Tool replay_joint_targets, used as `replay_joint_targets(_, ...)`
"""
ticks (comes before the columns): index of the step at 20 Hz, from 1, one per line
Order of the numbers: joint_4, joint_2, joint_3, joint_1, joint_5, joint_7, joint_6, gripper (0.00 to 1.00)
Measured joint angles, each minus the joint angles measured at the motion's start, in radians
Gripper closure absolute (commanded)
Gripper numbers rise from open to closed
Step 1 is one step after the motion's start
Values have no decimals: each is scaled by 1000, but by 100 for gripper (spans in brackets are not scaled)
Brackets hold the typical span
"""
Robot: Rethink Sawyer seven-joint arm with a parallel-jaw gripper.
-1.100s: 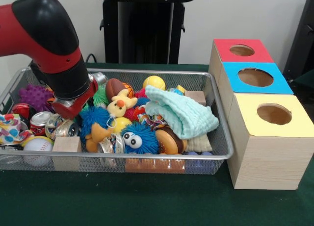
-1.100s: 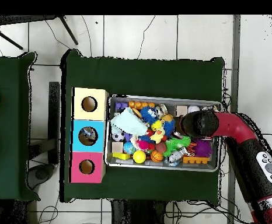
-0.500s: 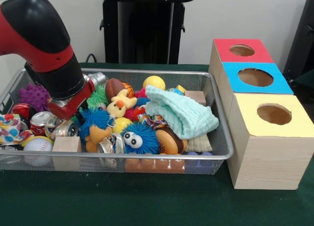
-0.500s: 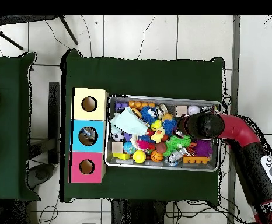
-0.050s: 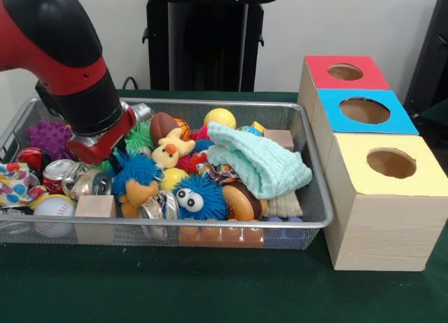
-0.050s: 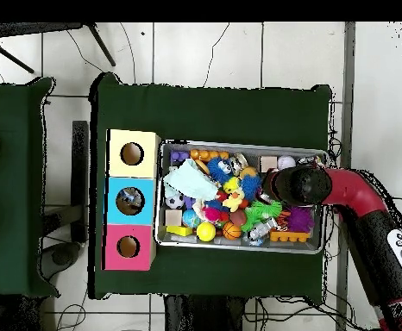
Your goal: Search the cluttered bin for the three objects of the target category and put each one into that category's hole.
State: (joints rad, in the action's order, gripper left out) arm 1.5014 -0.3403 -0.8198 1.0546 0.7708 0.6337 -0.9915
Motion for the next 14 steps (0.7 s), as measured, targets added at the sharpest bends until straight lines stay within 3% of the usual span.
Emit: replay_joint_targets(14,101,-225,-35,-66,-148,0,-82,100)
